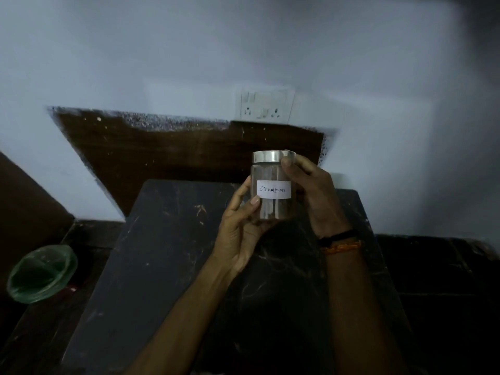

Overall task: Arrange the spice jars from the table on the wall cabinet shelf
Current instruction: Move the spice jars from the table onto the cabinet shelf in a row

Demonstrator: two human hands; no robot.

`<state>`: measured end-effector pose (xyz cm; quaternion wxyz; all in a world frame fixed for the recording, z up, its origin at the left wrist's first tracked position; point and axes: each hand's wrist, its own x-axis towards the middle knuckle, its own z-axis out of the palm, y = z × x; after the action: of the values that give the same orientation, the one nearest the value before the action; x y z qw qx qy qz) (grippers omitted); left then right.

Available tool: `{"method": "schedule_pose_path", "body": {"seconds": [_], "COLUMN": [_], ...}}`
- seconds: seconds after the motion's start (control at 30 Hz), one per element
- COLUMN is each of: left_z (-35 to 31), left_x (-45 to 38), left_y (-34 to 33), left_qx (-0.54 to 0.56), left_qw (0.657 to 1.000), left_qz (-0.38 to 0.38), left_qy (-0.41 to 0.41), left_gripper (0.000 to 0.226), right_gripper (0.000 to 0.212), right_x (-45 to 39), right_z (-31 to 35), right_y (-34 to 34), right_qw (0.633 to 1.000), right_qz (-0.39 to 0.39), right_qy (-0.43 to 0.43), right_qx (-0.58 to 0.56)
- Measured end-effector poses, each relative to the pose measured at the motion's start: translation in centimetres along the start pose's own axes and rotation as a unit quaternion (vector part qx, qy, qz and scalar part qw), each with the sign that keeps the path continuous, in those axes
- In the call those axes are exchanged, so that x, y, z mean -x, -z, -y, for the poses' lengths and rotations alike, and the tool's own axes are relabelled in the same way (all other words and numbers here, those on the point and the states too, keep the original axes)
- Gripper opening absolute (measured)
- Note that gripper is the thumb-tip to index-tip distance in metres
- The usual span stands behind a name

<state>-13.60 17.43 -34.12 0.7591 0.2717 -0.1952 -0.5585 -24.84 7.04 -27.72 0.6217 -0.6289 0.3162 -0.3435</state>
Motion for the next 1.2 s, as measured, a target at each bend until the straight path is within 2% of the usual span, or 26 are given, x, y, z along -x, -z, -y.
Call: {"method": "schedule_pose_path", "body": {"seconds": [0.2, 0.5, 0.67, 0.83, 1.03, 1.2], "left_z": [-2.6, -5.6, -9.1, -12.9, -16.5, -19.1], "left_x": [-2.7, -5.5, -7.9, -10.1, -12.0, -13.8], "left_y": [-4.8, -9.5, -12.9, -17.4, -22.0, -25.2], "left_qx": [-0.007, -0.029, -0.077, -0.138, -0.173, -0.28], "left_qw": [0.998, 0.99, 0.981, 0.964, 0.947, 0.908], "left_qz": [0.043, 0.114, 0.154, 0.189, 0.229, 0.254], "left_qy": [-0.046, -0.082, -0.089, -0.123, -0.143, -0.18], "left_gripper": [0.085, 0.073, 0.062, 0.052, 0.054, 0.046], "right_gripper": [0.058, 0.045, 0.048, 0.038, 0.045, 0.037], "right_x": [-1.5, -2.9, -3.9, -5.0, -6.7, -8.8], "right_z": [5.8, 11.8, 16.6, 21.8, 26.4, 29.5], "right_y": [1.6, 3.7, 4.9, 5.9, 6.7, 8.2], "right_qw": [0.997, 0.994, 0.989, 0.978, 0.968, 0.961], "right_qz": [0.006, 0.041, 0.019, 0.006, -0.01, -0.038], "right_qy": [0.075, 0.097, 0.145, 0.207, 0.249, 0.275], "right_qx": [0.007, -0.028, -0.003, 0.002, 0.01, 0.015]}}
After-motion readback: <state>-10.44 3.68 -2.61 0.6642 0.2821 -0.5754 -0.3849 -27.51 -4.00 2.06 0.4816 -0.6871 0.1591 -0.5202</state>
